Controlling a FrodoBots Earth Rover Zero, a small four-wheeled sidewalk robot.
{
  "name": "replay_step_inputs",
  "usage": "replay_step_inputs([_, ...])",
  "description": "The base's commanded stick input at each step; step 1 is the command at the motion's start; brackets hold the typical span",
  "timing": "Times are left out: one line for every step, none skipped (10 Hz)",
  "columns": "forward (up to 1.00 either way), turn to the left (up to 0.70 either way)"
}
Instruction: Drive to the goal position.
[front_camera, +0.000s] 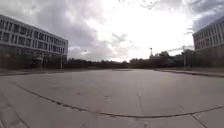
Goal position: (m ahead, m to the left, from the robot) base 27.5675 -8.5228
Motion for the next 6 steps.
replay_step_inputs([0.70,0.00])
replay_step_inputs([0.70,0.00])
replay_step_inputs([0.70,0.00])
replay_step_inputs([0.70,0.00])
replay_step_inputs([0.70,0.00])
replay_step_inputs([0.70,0.00])
